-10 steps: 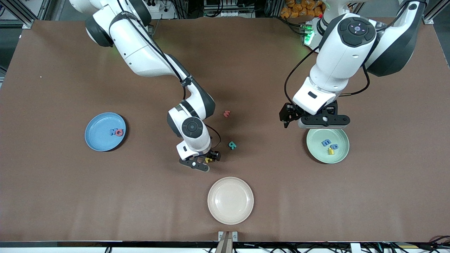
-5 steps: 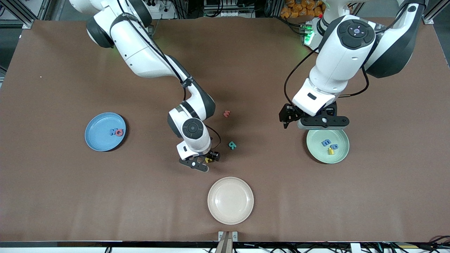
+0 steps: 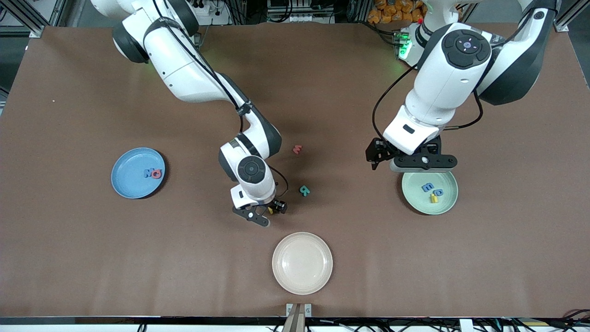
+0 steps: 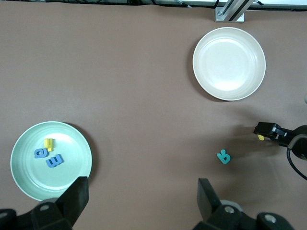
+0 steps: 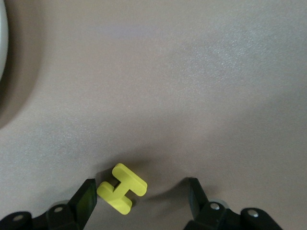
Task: Sort uppercase to blue plate, lowercase to green plate
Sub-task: 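Grasp the yellow H with the right gripper and lift it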
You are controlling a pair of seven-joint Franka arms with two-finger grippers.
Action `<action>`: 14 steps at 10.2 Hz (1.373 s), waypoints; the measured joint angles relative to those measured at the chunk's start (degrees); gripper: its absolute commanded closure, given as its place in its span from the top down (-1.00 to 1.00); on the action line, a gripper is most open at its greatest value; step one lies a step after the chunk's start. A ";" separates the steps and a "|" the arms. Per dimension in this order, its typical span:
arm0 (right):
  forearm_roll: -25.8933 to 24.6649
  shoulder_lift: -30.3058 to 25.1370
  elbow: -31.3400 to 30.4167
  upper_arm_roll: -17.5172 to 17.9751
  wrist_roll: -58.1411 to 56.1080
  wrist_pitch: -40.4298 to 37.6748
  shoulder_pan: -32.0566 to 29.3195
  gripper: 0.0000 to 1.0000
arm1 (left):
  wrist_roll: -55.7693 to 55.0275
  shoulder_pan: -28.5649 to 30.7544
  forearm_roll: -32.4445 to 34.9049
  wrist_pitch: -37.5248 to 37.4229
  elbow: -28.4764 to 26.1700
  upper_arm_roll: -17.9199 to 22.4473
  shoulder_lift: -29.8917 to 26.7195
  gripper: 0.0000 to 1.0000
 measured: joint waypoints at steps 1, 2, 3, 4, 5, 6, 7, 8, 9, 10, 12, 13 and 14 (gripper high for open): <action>0.00 0.03 0.00 0.00 0.07 0.00 0.01 0.47 | 0.00 0.00 0.00 0.39 0.00 0.00 0.10 1.00; 0.00 0.16 0.00 0.00 0.07 0.00 0.06 0.44 | 0.00 0.00 0.02 0.52 0.04 0.00 0.10 1.00; -0.01 0.16 0.06 -0.01 0.07 -0.13 0.07 0.43 | 0.00 0.00 0.07 0.55 0.12 0.00 0.10 1.00; -0.03 0.16 0.08 -0.01 0.07 -0.18 0.07 0.36 | 0.00 0.01 0.12 0.55 0.17 0.00 0.10 1.00; -0.05 0.15 0.09 -0.01 0.07 -0.25 0.07 0.36 | 0.00 0.02 0.13 0.55 0.20 0.00 0.10 1.00; -0.05 0.16 0.19 -0.01 0.07 -0.29 0.09 0.31 | 0.00 0.02 0.14 0.55 0.23 0.00 0.10 1.00; -0.05 0.15 0.21 -0.01 0.07 -0.34 0.09 0.28 | 0.00 0.03 0.15 0.56 0.24 0.00 0.10 1.00; -0.05 0.15 0.28 -0.01 0.07 -0.45 0.09 0.14 | 0.00 0.05 0.15 0.56 0.24 0.01 0.10 1.00; -0.05 0.15 0.32 -0.01 0.06 -0.52 0.09 0.10 | 0.00 0.06 0.16 0.56 0.24 0.01 0.10 1.00; -0.05 0.15 0.50 -0.01 0.06 -0.67 0.11 0.07 | 0.00 0.06 0.16 0.56 0.24 0.01 0.10 1.00; -0.05 0.14 0.60 -0.01 0.05 -0.82 0.10 -0.07 | 0.00 0.07 0.16 0.56 0.25 0.02 0.10 1.00; -0.05 0.15 0.75 -0.01 0.05 -1.05 0.10 -0.22 | 0.00 0.13 0.16 0.56 0.26 0.03 0.10 1.00; -0.04 0.11 0.83 0.00 0.00 -1.19 0.10 -0.25 | 0.00 0.15 0.16 0.56 0.26 0.05 0.10 1.00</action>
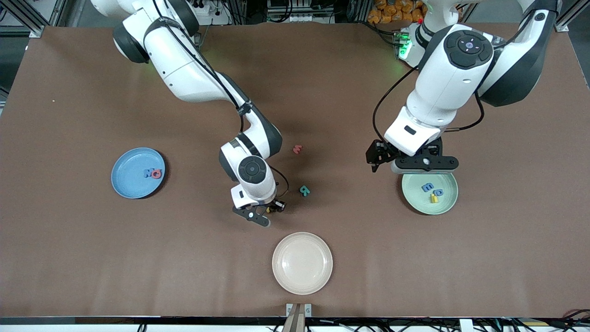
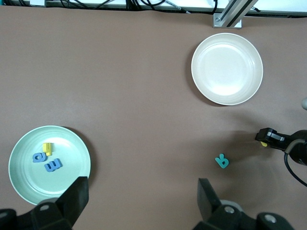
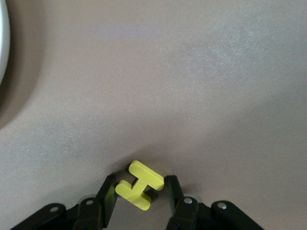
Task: Sort uppercase to blue plate, lowercase to green plate
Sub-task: 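Grasp the yellow H with the right gripper and lift it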
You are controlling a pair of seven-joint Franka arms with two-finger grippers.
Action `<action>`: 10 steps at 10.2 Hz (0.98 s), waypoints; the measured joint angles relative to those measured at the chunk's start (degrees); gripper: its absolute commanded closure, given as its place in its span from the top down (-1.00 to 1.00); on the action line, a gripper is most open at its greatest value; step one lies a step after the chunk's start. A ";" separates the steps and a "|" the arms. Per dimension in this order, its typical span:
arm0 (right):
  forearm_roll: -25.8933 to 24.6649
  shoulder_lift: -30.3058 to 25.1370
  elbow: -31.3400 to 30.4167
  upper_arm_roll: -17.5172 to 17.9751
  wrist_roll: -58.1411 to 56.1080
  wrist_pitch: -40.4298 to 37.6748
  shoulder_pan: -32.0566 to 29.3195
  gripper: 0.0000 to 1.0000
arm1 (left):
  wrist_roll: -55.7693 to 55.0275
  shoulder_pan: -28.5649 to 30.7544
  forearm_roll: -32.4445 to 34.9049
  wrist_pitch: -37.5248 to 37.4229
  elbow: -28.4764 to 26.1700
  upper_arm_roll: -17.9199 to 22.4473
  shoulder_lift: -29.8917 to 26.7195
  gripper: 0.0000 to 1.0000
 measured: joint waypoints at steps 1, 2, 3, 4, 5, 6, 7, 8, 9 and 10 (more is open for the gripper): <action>-0.01 0.02 0.11 0.04 -0.01 -0.10 0.05 -0.29 | 0.00 -0.02 0.00 0.00 0.00 0.00 0.00 1.00; -0.01 0.02 0.12 0.03 -0.03 -0.12 0.05 -0.29 | 0.00 -0.03 0.00 0.00 0.00 0.00 0.00 1.00; -0.01 0.02 0.12 0.03 -0.05 -0.12 0.05 -0.29 | 0.00 -0.03 0.00 0.00 0.00 0.00 0.00 1.00; -0.01 0.02 0.12 0.03 -0.07 -0.12 0.05 -0.29 | 0.00 -0.05 0.00 0.00 0.00 0.00 0.00 1.00; -0.01 0.02 0.12 0.04 -0.28 -0.13 0.05 -0.29 | -0.02 -0.14 0.00 0.00 0.00 -0.01 0.00 1.00; -0.01 0.03 0.15 0.04 -0.76 -0.21 0.06 -0.29 | -0.18 -0.30 0.00 0.00 0.00 -0.02 0.01 1.00; -0.01 0.02 0.27 0.02 -1.60 -0.87 0.04 -0.29 | -0.41 -0.63 0.00 0.00 0.00 -0.02 0.09 1.00; -0.01 0.02 0.63 -0.02 -2.90 -2.62 -0.04 -0.29 | -0.49 -1.22 0.00 -0.01 -0.09 -0.05 0.39 1.00; -0.01 -0.08 0.92 -0.05 -4.48 -4.62 -0.19 -0.29 | -0.51 -2.16 0.36 -0.04 -0.36 -0.06 1.27 1.00; -0.01 -0.24 1.18 -0.12 -6.59 -7.10 -0.38 -0.29 | -0.54 -3.58 1.16 -0.04 -0.61 -0.10 2.90 1.00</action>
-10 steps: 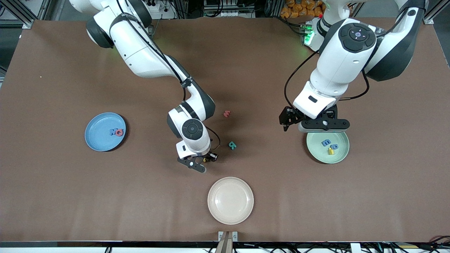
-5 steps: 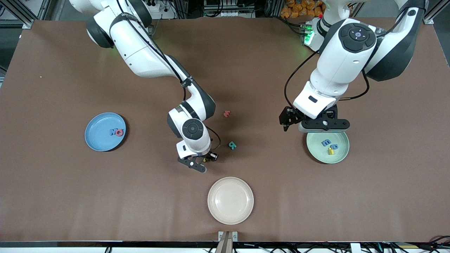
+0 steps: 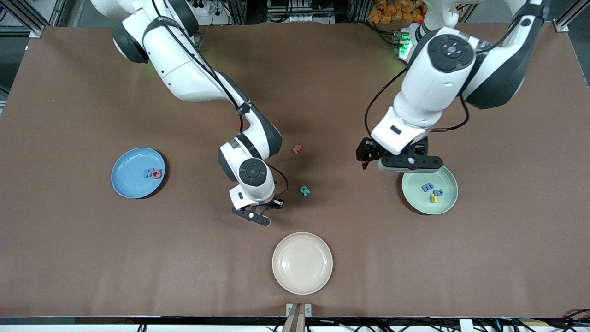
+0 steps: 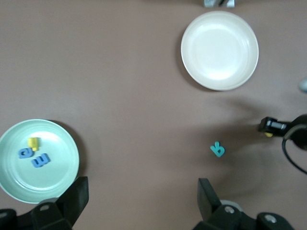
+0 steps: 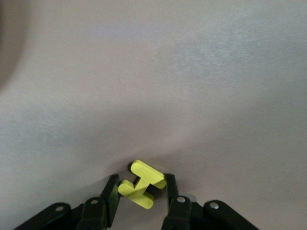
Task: Sort uppercase to blue plate, lowercase to green plate
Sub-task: 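Grasp the yellow H with the right gripper and lift it, then carry the yellow H over the blue plate with the right gripper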
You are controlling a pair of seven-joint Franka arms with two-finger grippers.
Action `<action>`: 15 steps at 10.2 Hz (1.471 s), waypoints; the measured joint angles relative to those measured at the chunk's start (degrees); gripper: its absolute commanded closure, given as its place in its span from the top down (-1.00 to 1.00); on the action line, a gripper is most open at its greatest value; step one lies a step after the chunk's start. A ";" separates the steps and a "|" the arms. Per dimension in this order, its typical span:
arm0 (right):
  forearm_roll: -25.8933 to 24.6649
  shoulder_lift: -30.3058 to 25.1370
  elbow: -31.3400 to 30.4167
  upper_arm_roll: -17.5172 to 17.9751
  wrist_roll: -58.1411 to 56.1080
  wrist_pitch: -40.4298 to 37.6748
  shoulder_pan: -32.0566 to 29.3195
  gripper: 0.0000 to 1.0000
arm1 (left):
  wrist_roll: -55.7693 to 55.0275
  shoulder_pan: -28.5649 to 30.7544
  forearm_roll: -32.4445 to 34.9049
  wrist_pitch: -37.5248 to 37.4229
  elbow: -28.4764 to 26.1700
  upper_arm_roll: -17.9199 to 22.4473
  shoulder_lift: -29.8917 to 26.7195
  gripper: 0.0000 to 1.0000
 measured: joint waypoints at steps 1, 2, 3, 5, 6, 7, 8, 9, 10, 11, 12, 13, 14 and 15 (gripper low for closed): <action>0.00 -0.16 0.45 -0.13 -3.96 -2.92 -0.43 -0.29 | -0.03 -2.47 0.51 0.04 -0.07 -0.02 2.78 1.00; 0.02 -0.54 0.83 -0.40 -8.20 -5.37 -0.97 -0.29 | -0.16 -4.98 1.28 0.24 -0.06 -0.08 5.32 1.00; 0.04 -1.54 1.03 -1.30 -12.67 -8.36 -1.38 -0.29 | -0.50 -8.00 2.21 0.54 -0.04 -0.11 7.60 1.00; 0.07 -3.42 1.04 -4.13 -21.28 -13.50 -1.66 -0.29 | -0.78 -12.98 3.09 1.07 -0.03 -0.11 11.06 1.00; 0.06 -3.93 1.01 -6.10 -26.32 -16.71 -1.71 -0.26 | -0.81 -15.18 3.26 2.20 -0.02 -0.10 13.00 1.00; 0.05 -4.27 0.95 -7.79 -30.66 -19.43 -1.76 -0.25 | -1.23 -17.42 3.28 3.23 0.02 -0.03 14.63 1.00; 0.05 -4.47 0.91 -9.46 -34.74 -22.48 -1.78 -0.25 | -2.57 -19.55 3.41 3.65 0.05 0.07 16.05 1.00; 0.04 -4.63 0.90 -11.33 -38.90 -25.47 -1.77 -0.25 | -3.23 -21.14 3.55 4.41 0.06 0.16 17.41 1.00; 0.05 -4.74 0.74 -13.48 -42.82 -28.15 -1.77 -0.27 | -3.28 -22.40 4.14 5.96 0.06 0.40 18.93 1.00; 0.08 -4.78 0.11 -15.76 -46.49 -30.08 -1.85 -0.30 | -3.29 -23.77 5.31 7.07 0.09 1.19 20.45 1.00; 0.08 -4.89 -0.68 -17.94 -50.75 -31.45 -1.90 -0.31 | -3.29 -25.38 6.67 7.82 0.11 2.47 21.83 1.00; 0.08 -5.29 -1.98 -20.50 -56.00 -32.26 -1.90 -0.31 | -3.29 -26.69 7.70 8.94 0.14 3.40 23.12 1.00; 0.10 -5.87 -3.75 -23.03 -60.37 -32.92 -1.98 -0.31 | -3.29 -27.36 8.96 10.77 0.13 3.91 24.29 1.00; 0.14 -6.26 -5.46 -25.10 -63.15 -34.31 -2.08 -0.30 | -3.29 -27.56 10.06 12.26 0.11 4.38 25.32 1.00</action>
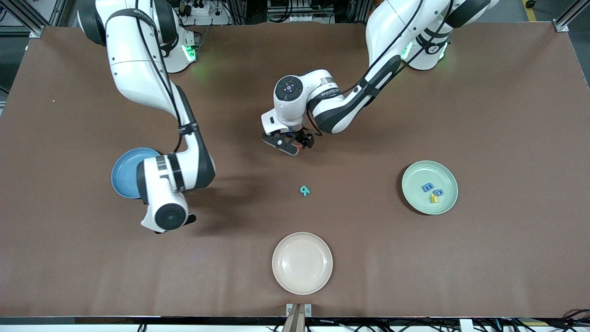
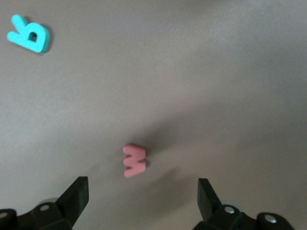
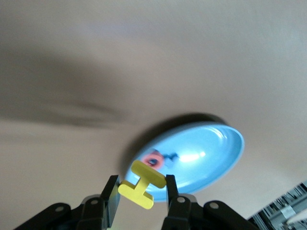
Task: Sort uppercase to blue plate, lowercase to green plate
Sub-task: 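Carry the yellow H over the blue plate with the right gripper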
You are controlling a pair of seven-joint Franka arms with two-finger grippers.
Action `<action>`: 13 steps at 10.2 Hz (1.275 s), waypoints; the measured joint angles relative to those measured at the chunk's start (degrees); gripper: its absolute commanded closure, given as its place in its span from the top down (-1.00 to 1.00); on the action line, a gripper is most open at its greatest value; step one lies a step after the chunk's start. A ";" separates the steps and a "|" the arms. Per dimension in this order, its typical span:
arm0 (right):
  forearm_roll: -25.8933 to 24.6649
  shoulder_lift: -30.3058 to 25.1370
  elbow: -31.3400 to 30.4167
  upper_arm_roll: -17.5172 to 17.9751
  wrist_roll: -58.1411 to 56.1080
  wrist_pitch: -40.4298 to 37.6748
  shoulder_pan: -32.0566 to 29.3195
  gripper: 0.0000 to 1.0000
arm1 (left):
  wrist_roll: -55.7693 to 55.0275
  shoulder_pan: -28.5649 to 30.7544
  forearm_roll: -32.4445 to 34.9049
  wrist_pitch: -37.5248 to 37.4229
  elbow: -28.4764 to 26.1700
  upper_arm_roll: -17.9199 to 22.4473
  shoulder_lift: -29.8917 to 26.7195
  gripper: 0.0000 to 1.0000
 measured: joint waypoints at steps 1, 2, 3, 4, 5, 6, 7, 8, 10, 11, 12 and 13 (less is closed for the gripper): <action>0.11 -0.21 -1.41 -1.69 -2.37 -1.85 -0.12 -0.30 | 0.00 0.03 0.67 0.99 0.00 0.38 1.03 1.00; 0.54 -0.33 -2.79 -2.91 -4.99 -3.15 -0.36 -0.31 | 0.00 0.04 0.91 1.73 0.01 0.55 1.87 1.00; 1.43 -0.43 -4.84 -4.35 -7.93 -3.65 -0.58 -0.31 | 0.01 -0.02 1.12 2.02 0.00 0.60 2.51 0.97; 2.27 -0.43 -7.10 -6.33 -11.50 -3.60 -0.80 -0.30 | 0.02 -0.23 1.72 2.04 -0.01 0.70 3.02 0.94; 2.70 -0.44 -8.75 -7.89 -15.05 -3.29 -1.28 -0.27 | 0.01 -0.77 2.53 2.06 -0.01 0.96 3.55 0.70; 3.36 -0.46 -9.87 -8.91 -17.81 -2.25 -1.67 -0.27 | 0.01 -1.32 2.73 2.15 -0.02 1.19 3.96 0.55; 5.64 -0.58 -10.90 -10.25 -21.19 -0.23 -1.72 -0.28 | 0.01 -1.70 2.80 2.20 -0.02 1.28 4.11 0.45; 9.17 -0.84 -11.72 -12.53 -25.34 1.97 -1.62 -0.28 | 0.01 -1.81 2.83 2.21 0.00 1.31 4.11 0.26; 12.40 -2.17 -16.31 -15.37 -30.99 8.70 -1.70 -0.27 | 0.02 -1.85 2.84 2.24 0.02 1.48 4.33 -0.01; 12.59 -3.46 -19.81 -15.59 -31.76 12.44 -1.61 -0.27 | 0.01 -1.87 2.89 2.25 0.13 1.49 4.34 -0.50; 12.73 -5.27 -23.62 -15.59 -32.02 16.29 -1.22 -0.27 | 0.01 -1.87 3.01 2.24 0.19 1.49 4.29 -1.00; 12.82 -7.50 -27.65 -15.59 -32.03 19.99 -0.58 -0.27 | 0.01 -1.85 3.11 2.23 0.39 1.53 4.23 -1.00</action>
